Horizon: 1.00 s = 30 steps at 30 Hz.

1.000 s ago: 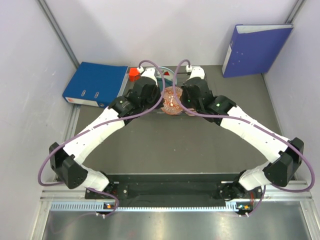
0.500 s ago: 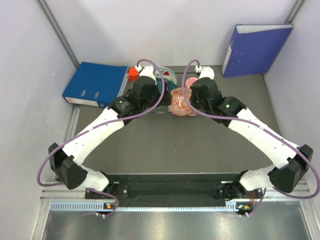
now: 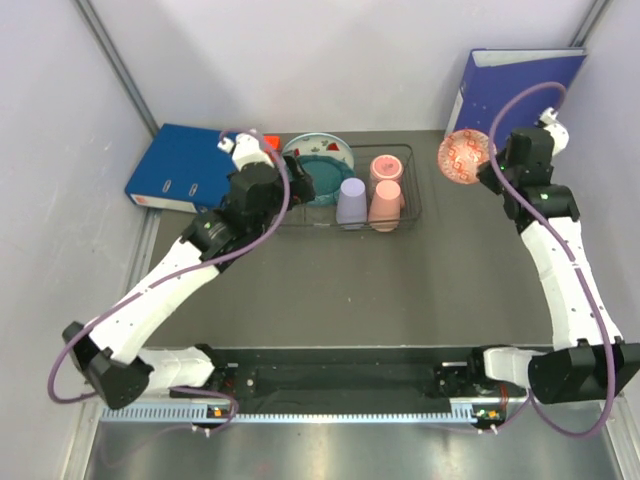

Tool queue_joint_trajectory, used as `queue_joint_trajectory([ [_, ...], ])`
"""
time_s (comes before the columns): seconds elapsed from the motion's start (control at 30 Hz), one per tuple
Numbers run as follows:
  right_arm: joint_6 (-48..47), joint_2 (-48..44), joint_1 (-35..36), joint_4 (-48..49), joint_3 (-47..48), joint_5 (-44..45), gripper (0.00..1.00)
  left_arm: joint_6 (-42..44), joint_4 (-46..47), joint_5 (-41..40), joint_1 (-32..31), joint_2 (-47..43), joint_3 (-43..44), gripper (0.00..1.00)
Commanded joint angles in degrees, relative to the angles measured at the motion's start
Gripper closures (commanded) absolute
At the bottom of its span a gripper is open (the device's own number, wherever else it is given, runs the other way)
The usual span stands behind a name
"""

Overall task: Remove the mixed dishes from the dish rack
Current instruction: Place the bowl at the center of the board.

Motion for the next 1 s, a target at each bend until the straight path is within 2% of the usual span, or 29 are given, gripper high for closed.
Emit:
queue_joint_trajectory([
  [0.0,10.6,1.4,-4.9,7.2,-2.2,-6.3,1.00,-3.0,0.5,-4.7,-0.1,-4.9,-4.2,0.01],
  [0.1,11.1,7.9,-8.1,6.5,1.4,-1.8,1.00,-3.5,-1.5,-4.2,0.0,-6.3,-6.0,0.01],
  [0.27,11.4,19.6,-11.8,3.4,9.2,-1.3,1.00,-4.1,-3.4,-4.0,0.0,-9.6,-9.6,0.01],
  [0.47,10.7,28.3,-14.1,-0.6,14.9,2.0,1.00,-4.5,-3.1,-4.2,0.0,-12.2,-13.6,0.01],
  [0.7,13.7,30.8,-15.9,3.1,11.3,-0.1,1.00,-5.4,-3.1,-0.3,0.0,-10.2,-14.9,0.01],
  [0.8,13.1,31.5,-17.5,6.8,8.9,-2.8,1.00,-5.0,-2.4,2.1,0.0,-9.3,-15.6,0.01],
  [0.97,10.8,34.9,-18.8,7.5,8.7,-2.7,1.00,-5.2,-1.4,2.7,0.0,-9.0,-17.8,0.01],
])
